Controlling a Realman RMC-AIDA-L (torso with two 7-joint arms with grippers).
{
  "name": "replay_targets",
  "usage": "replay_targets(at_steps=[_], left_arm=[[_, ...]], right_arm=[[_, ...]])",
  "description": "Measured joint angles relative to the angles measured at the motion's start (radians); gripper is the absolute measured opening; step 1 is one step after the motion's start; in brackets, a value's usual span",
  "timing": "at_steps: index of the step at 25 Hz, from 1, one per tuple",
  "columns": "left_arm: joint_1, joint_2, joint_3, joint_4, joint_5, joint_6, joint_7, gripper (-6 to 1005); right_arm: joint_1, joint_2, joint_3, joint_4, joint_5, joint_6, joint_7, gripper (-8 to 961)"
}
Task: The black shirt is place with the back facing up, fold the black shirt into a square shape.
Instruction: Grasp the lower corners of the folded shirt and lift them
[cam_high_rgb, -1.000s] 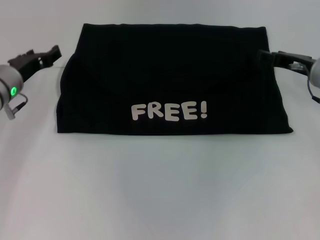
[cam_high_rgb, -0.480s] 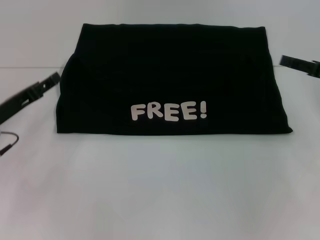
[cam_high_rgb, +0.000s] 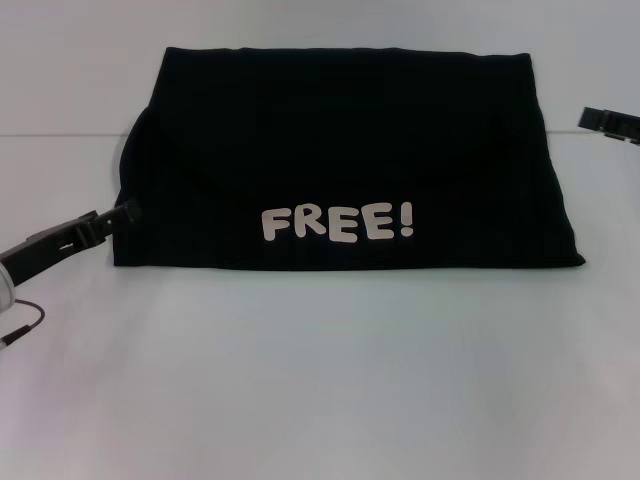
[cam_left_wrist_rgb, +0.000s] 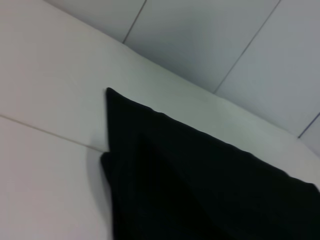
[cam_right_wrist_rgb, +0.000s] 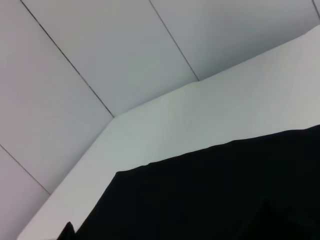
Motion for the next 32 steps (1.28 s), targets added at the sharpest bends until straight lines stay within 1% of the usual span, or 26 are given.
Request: replay_targets(at_steps=[3, 7, 10, 16, 20, 32], left_arm=[[-0.007, 0.004, 0.002, -0.003, 0.007, -0.022, 0.000, 789], [-0.011, 0.008, 0.003, 0.000, 0.054, -0.026, -0.006, 789], [-0.018, 0.010, 0.003, -0.002, 0.093, -0.031, -0.034, 789], [-0.028, 0.013, 0.003, -0.010, 0.136, -0.060, -0.107, 788], [-0.036, 0.014, 0.008, -0.030, 0.145, -0.093, -0.110, 788], [-0.058, 0.008, 0.054, -0.037, 0.153, -0.126, -0.107, 786]], right_arm=[[0.015, 0.010, -0.034, 0.000, 0.000, 0.041, -0.003, 685], [0.028, 0.024, -0.076, 0.000, 0.000, 0.104, -0.001, 684], [0.030, 0.029, -0.083, 0.000, 0.002, 0.121, -0.001, 684], [0.030, 0.031, -0.077, 0.000, 0.006, 0.123, 0.002, 683], [0.030, 0.031, -0.077, 0.000, 0.006, 0.126, 0.001, 682], [0.038, 0.031, -0.075, 0.000, 0.008, 0.135, -0.003, 682]])
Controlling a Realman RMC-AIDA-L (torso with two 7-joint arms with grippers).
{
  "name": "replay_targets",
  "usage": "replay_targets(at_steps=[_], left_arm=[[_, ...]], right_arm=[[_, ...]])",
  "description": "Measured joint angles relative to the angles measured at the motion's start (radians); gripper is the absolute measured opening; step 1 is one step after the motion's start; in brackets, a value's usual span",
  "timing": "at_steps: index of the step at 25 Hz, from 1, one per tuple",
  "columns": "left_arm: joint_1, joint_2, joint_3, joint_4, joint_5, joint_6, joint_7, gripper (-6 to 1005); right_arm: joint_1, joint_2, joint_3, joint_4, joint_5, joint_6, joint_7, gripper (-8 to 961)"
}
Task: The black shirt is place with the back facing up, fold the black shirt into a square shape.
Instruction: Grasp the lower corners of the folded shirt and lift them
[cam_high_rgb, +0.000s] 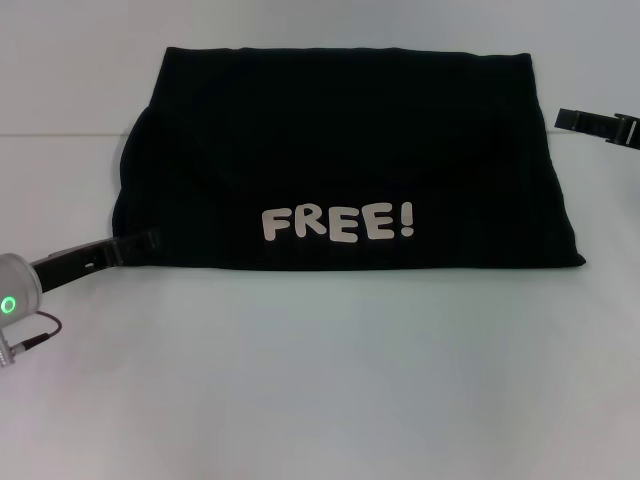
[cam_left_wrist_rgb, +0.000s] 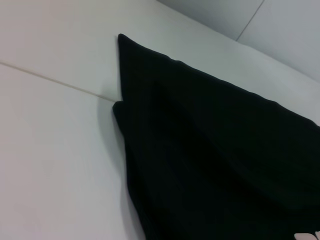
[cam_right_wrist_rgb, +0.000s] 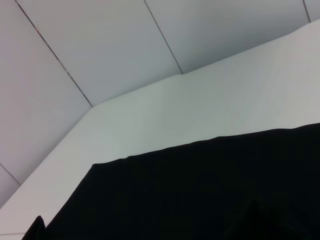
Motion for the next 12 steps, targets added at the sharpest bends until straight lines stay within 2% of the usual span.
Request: replay_targets(at_steps=[12], left_arm=[[0.000, -0.002, 0.013, -0.007, 0.008, -0.011, -0.004, 785]], right_arm=[[0.000, 0.001, 0.000, 0.000, 0.000, 0.009, 0.001, 683]])
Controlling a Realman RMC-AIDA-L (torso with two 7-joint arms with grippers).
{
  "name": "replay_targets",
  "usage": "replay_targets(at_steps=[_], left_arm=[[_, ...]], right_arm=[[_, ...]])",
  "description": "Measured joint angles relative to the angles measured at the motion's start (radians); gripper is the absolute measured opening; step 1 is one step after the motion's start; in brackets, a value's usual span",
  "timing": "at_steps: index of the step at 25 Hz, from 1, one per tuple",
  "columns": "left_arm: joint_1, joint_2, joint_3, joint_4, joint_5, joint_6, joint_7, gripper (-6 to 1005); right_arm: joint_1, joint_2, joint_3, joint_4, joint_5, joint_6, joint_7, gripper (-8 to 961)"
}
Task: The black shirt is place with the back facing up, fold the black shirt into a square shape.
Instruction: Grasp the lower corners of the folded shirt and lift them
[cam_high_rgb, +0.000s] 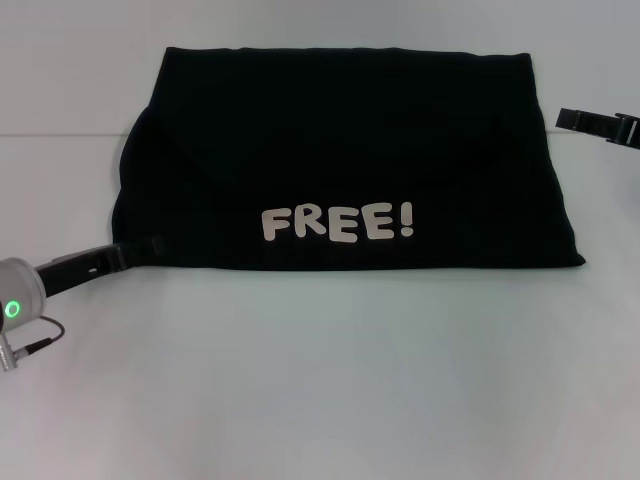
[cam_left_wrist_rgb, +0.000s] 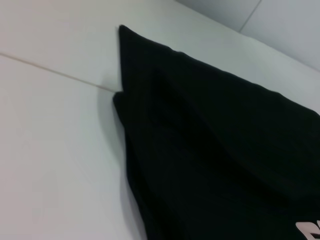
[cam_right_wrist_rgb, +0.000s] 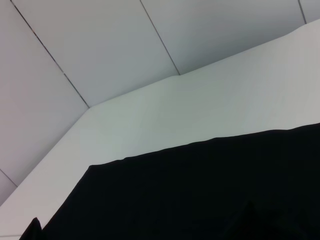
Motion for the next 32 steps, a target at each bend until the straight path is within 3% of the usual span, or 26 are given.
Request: replay_targets(at_steps=[13, 23, 32], left_arm=[[-0.010, 0.001, 0.024, -0.001, 0.000, -0.006, 0.005, 755], [-0.015, 0.005, 0.027, 0.005, 0.015, -0.055, 0.011, 518], [-0.020, 0.005, 0.033, 0.005, 0.029, -0.066, 0.011, 184]], right_arm=[[0.000, 0.000, 0.000, 0.000, 0.000, -0.001, -0.001, 681], [-0.007, -0.001, 0.001, 0.000, 0.000, -0.001, 0.006, 634], [-0.009, -0.003, 0.002, 0.000, 0.005, -0.002, 0.007, 583]])
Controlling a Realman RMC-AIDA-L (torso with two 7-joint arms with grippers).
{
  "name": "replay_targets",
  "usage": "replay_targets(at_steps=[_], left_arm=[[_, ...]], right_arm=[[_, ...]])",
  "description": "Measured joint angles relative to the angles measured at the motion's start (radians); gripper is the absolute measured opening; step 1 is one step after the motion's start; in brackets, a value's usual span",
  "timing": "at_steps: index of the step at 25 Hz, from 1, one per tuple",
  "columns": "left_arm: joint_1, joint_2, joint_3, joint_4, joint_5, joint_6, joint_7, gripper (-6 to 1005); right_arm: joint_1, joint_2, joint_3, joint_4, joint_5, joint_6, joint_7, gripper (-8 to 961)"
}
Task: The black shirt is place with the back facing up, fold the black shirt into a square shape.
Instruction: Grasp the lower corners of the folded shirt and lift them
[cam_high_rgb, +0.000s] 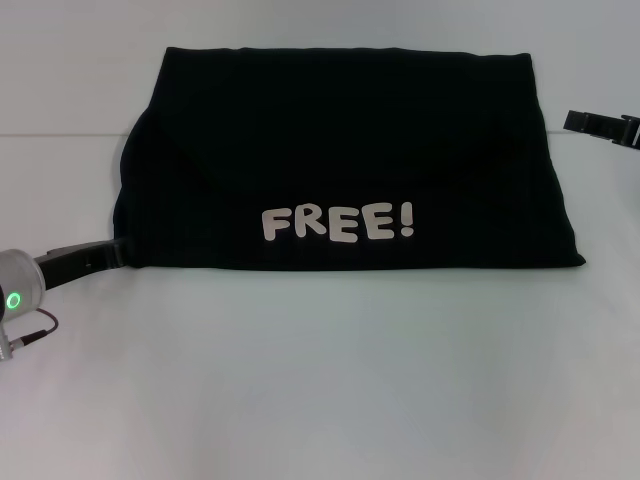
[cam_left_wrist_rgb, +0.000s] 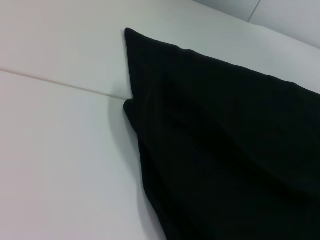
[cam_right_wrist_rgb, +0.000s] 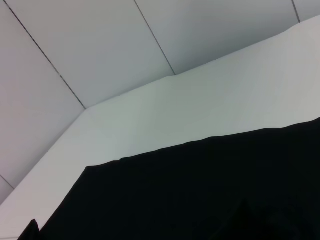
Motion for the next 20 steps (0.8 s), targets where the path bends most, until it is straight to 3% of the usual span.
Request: replay_targets(at_steps=[5, 10, 15, 20], left_arm=[[0.000, 0.002, 0.001, 0.004, 0.000, 0.006, -0.001, -2], [0.018, 0.003, -0.005, 0.052, 0.000, 0.067, -0.008, -1], [0.027, 0.004, -0.007, 0.083, 0.000, 0.116, -0.009, -1], [0.026, 0.005, -0.004, 0.089, 0.017, 0.120, -0.005, 0]], right_arm=[[-0.001, -0.002, -0.002, 0.000, 0.006, 0.000, 0.001, 583], [-0.002, -0.013, -0.033, 0.000, -0.052, 0.000, 0.067, 584], [0.001, -0.033, -0.132, 0.000, -0.160, -0.009, 0.212, 584], [-0.011, -0.034, -0.188, 0.000, -0.190, -0.010, 0.276, 584]])
